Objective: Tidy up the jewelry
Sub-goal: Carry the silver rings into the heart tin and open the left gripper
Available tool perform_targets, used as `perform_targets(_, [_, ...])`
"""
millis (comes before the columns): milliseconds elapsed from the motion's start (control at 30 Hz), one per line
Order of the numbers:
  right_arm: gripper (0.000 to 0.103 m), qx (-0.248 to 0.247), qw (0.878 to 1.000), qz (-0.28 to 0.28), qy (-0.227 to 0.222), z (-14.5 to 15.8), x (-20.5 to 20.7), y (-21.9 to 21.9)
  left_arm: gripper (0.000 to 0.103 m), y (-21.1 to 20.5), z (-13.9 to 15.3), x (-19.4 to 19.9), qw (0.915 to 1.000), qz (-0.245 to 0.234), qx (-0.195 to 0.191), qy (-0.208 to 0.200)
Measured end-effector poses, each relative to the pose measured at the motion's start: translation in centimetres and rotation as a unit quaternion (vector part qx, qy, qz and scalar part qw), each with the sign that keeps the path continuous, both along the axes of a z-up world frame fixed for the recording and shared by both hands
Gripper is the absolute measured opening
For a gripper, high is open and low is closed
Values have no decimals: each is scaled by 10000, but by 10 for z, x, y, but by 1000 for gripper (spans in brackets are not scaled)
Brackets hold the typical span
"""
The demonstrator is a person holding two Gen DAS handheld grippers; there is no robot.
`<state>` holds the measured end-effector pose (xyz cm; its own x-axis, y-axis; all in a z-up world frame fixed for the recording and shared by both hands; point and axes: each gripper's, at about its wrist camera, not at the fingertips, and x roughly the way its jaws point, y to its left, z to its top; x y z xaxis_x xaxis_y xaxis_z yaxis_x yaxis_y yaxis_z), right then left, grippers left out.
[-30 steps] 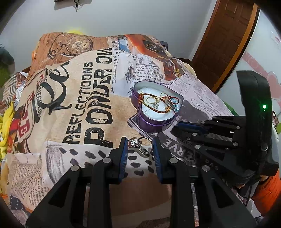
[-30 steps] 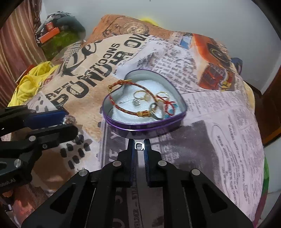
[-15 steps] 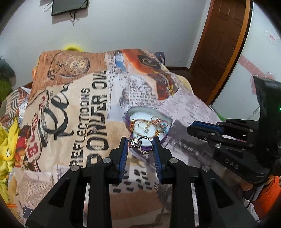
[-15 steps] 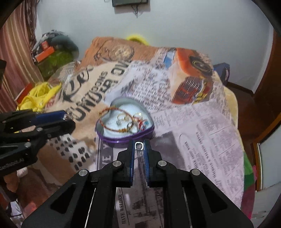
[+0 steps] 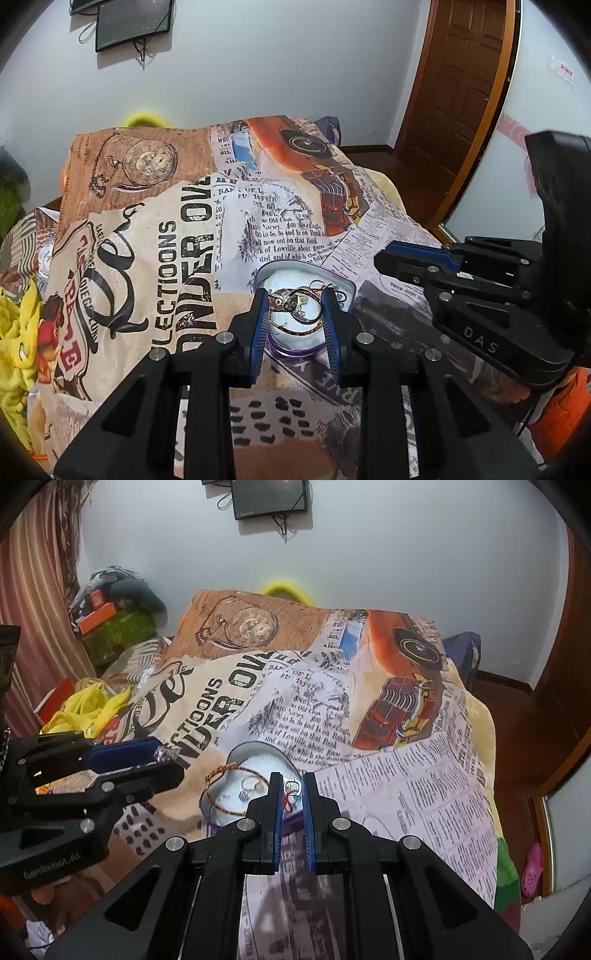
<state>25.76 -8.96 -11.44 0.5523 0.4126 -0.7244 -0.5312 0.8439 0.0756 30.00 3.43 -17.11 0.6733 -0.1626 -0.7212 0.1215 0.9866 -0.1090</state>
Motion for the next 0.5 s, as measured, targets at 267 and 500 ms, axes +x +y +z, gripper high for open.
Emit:
perform_targets(267, [9,-35,9987,118,498,-25,22,7,28,0,-24,19,9992,-81,-47,391])
perform_targets(500, [9,-32,9973,188,713,-33,28,9,28,-6,-37,26,9982,-186,-26,575])
